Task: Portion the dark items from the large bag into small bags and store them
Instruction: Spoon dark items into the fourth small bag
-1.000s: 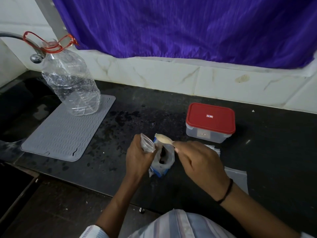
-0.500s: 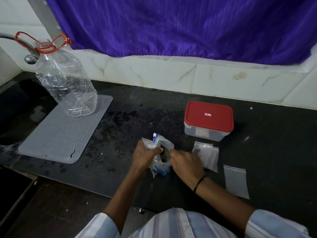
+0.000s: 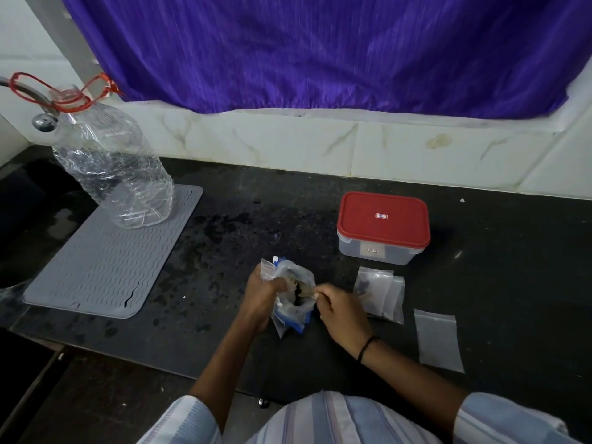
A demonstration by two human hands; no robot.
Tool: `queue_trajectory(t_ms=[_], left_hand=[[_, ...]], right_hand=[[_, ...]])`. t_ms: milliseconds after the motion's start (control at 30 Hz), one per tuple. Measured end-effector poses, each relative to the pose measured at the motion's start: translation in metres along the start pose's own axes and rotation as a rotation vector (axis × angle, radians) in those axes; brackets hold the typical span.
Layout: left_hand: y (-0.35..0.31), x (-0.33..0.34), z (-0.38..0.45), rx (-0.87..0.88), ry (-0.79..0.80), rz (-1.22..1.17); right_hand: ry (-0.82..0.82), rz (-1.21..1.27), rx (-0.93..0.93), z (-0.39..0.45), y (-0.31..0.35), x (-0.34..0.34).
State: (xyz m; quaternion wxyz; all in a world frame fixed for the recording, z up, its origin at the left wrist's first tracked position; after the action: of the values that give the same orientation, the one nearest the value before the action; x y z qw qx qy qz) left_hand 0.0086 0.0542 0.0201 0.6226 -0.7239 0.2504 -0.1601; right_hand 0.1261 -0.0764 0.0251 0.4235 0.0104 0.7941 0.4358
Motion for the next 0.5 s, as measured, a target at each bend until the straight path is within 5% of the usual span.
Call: queue_trajectory(t_ms=[167,500], left_hand=[[0.005,-0.01,0.004,0.024,-0.05,0.11],[0.002,-0.019,0.007,0.074,-0.076,0.32]], right_hand=[[0.199,0.573,0.293,-0.004,-0.021,0.006],[0.212,0.67,0.289,-0.015,-0.032,-0.008]])
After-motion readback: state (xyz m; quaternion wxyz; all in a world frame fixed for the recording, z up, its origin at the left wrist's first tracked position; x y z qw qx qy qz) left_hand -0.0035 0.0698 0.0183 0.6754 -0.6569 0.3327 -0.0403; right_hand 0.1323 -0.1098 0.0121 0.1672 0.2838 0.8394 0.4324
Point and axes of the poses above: each hand's wrist, its own z-axis towards the middle knuckle, its own x-axis out of the palm, y = z × x, the point moved 8 cm from there along z, towards the middle knuckle, and after that the axes turned 15 degrees about x, right-handed, at the moved point
